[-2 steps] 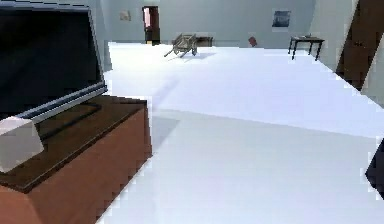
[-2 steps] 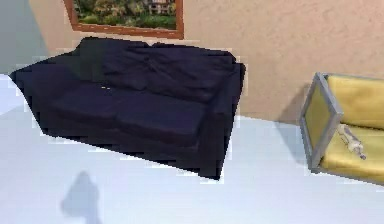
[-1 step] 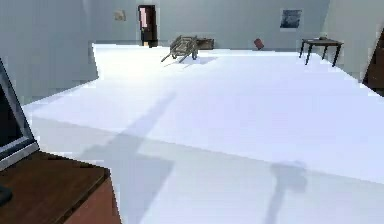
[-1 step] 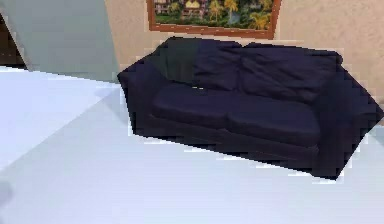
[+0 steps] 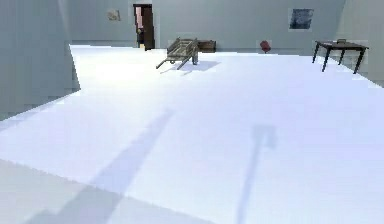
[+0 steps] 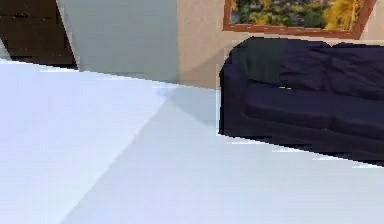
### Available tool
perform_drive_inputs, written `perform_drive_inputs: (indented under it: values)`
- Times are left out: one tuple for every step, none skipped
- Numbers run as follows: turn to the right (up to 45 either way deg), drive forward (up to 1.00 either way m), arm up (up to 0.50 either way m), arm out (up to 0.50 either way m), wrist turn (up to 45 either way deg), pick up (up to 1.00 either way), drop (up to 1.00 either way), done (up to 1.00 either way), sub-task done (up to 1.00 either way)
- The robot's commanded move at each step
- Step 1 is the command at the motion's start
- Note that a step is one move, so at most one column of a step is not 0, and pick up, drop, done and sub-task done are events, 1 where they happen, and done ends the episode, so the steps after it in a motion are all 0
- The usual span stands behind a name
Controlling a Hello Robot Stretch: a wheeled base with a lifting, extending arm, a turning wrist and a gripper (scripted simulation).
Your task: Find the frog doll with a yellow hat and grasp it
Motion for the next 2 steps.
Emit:
perform_drive_inputs:
  values:
    - [-15.0, 0.0, 0.0, 0.0, 0.0, 0.0, 0.0, 0.0, 0.0]
    - [0.0, 1.0, 0.0, 0.0, 0.0, 0.0, 0.0, 0.0, 0.0]
